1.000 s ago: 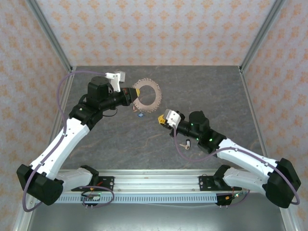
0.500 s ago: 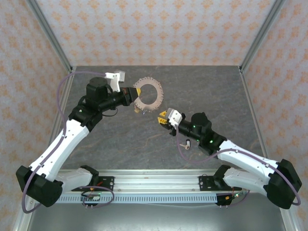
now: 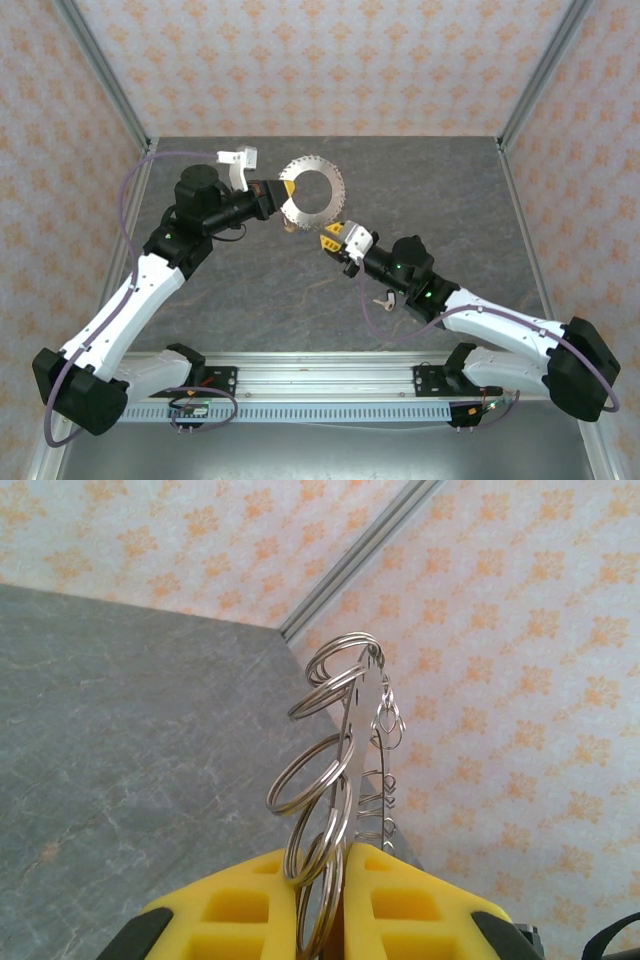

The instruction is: Put the keys on the keyring

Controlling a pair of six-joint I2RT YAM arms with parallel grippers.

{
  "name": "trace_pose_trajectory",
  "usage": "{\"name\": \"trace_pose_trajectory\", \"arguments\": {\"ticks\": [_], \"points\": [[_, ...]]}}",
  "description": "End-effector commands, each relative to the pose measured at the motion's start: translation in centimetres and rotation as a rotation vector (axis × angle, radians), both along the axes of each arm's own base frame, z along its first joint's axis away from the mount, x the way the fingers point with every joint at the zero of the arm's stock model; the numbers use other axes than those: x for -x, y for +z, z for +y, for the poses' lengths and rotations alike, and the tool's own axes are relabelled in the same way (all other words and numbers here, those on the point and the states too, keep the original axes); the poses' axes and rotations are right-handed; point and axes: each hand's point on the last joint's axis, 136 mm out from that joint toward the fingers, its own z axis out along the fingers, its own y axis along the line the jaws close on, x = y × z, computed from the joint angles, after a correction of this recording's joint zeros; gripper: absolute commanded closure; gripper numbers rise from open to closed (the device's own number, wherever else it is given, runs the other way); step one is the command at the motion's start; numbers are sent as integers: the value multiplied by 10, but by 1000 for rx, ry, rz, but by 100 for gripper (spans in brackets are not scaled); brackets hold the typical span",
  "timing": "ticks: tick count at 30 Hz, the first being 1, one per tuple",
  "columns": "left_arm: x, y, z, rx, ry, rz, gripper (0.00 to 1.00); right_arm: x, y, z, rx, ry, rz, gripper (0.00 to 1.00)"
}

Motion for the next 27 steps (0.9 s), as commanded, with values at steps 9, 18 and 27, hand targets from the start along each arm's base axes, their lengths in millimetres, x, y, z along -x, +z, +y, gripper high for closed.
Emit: {"name": "trace_pose_trajectory", "arguments": {"ticks": [9,18,27], "points": [[8,32,0,93,-20,-93,100,-3,12,3,-56,-8,-27,78],[10,32,0,99,-18,-90,100,-9,11,1,-68,-46,-43,78],[10,33,0,109,-15,-91,100,-12,14,1,-84,-58,-63,82]]}}
